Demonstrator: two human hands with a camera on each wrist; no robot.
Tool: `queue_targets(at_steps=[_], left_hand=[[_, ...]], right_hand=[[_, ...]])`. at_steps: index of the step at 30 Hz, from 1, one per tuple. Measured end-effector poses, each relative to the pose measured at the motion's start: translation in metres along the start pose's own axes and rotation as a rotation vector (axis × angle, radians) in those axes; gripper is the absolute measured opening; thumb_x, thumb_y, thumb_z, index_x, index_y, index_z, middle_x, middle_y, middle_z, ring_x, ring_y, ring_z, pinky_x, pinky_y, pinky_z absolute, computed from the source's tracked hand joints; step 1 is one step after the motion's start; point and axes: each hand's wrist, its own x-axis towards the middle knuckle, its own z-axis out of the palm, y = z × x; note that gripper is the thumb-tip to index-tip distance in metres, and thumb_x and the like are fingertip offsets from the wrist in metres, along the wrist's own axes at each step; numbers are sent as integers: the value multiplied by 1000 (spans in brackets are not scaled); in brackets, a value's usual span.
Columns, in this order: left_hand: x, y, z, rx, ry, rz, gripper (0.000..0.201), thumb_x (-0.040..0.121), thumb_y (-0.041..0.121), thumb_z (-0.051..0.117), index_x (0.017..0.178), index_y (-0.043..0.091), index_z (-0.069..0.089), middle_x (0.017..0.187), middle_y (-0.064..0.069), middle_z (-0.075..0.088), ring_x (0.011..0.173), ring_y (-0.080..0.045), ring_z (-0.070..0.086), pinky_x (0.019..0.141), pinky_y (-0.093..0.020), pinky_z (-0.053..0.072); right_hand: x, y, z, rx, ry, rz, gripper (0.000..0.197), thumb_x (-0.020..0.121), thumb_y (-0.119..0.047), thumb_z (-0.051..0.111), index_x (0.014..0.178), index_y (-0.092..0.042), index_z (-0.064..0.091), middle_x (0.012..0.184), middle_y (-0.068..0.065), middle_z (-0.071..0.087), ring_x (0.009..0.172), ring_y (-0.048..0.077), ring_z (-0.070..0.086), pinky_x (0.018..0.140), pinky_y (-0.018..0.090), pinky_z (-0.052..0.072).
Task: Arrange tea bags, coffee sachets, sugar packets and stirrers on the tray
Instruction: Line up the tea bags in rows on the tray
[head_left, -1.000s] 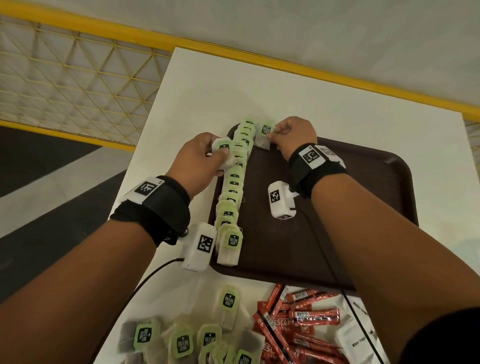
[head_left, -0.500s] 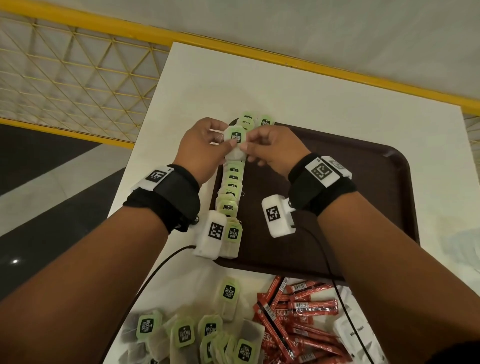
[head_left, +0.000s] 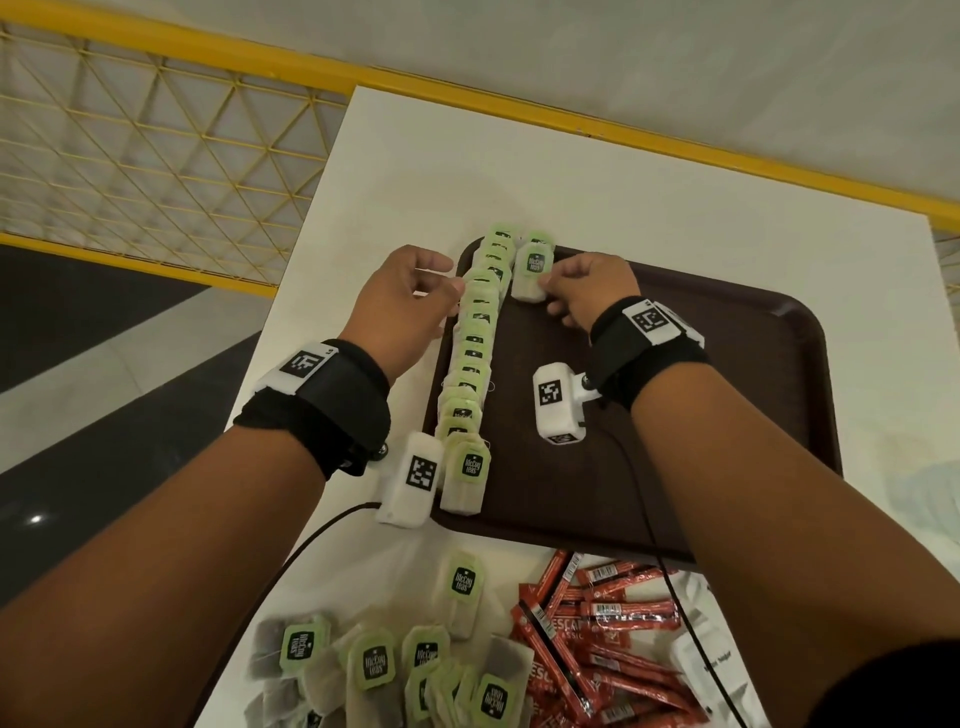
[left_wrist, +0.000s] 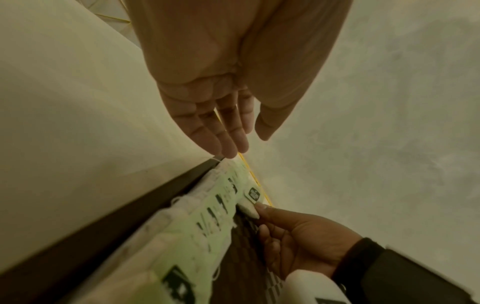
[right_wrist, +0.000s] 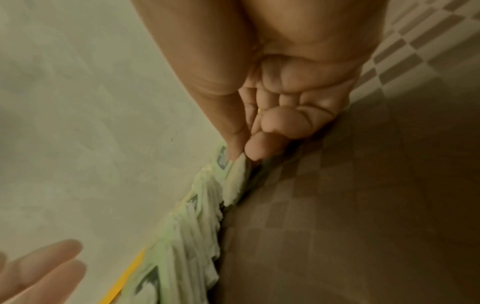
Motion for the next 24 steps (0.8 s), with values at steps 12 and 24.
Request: queue_targets(at_steps=[12,24], left_hand=[[-24,8,-14,51,-10,-3,14,96,22,56,110,18,57,99,0,70,86,-10,69,72,-27,55],[-150,-14,-29,343,-225,-38,14,97,26,55,101,15,63,92,4,69,79,-8,66,66,-21,46]], right_hand=[[-26,-10,-8,-200,71,-42,22,93,-32,63,82,-14,59,89,14,72,57,15,62,59,33,56],[-200,22,-18,-598,-476,-298,17,86,-38,70,90,-22,65,85,-3,67,76,12,62,71,29,51]])
